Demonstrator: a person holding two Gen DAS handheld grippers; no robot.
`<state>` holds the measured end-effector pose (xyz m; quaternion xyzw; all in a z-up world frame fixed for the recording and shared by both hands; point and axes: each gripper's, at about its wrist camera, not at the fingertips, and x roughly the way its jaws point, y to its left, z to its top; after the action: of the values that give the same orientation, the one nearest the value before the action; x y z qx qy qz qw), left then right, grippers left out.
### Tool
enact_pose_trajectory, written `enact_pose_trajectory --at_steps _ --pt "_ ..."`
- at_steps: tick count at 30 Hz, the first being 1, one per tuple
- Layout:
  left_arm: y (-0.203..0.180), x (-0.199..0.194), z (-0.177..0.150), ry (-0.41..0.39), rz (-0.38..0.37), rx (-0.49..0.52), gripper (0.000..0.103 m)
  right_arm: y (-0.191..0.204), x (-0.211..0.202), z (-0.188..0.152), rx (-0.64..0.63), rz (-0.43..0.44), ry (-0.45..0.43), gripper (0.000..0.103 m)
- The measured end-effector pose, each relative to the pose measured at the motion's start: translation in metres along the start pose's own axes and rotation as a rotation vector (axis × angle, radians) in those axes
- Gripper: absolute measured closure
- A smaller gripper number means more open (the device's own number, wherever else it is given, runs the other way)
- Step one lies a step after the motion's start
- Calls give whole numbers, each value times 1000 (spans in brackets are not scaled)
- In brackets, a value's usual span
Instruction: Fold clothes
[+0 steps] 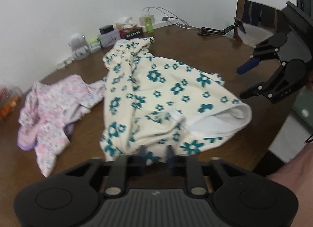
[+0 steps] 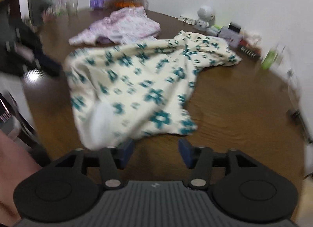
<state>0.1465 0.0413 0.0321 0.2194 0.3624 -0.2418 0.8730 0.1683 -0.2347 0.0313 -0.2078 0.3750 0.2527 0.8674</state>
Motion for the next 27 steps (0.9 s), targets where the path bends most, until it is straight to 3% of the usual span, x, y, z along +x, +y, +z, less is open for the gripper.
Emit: enact_pose_trajectory --at_steps 1,5,7,12,13,14,15,16,17,18,25,27 --pt "-2 2 1 -6 10 23 58 -2 5 1 -18 -10 0 40" --pt "-9 21 8 12 27 140 53 -11 23 11 -88 7 14 35" --pt "-13 32 10 23 36 188 52 -9 28 15 -165 64 10 24" --pt "-20 51 15 30 20 293 53 5 37 23 -374 135 -8 22" --pt "-21 53 16 31 12 305 57 8 40 26 -398 152 -5 26" --pt "-22 55 16 33 5 316 74 9 42 28 -415 168 -2 28" --pt "-22 55 16 35 0 320 86 9 44 30 -421 187 -1 40" --pt "-19 55 17 38 2 308 100 9 46 33 -423 214 5 71" --pt "-17 54 17 42 4 296 101 9 48 35 -418 226 23 92" --pt "-15 53 18 43 7 284 101 9 50 37 -410 225 32 101" --pt "10 20 25 -47 86 205 101 -11 38 40 -253 204 20 102" --pt "13 16 29 -54 105 196 101 -10 34 37 -273 211 16 102"
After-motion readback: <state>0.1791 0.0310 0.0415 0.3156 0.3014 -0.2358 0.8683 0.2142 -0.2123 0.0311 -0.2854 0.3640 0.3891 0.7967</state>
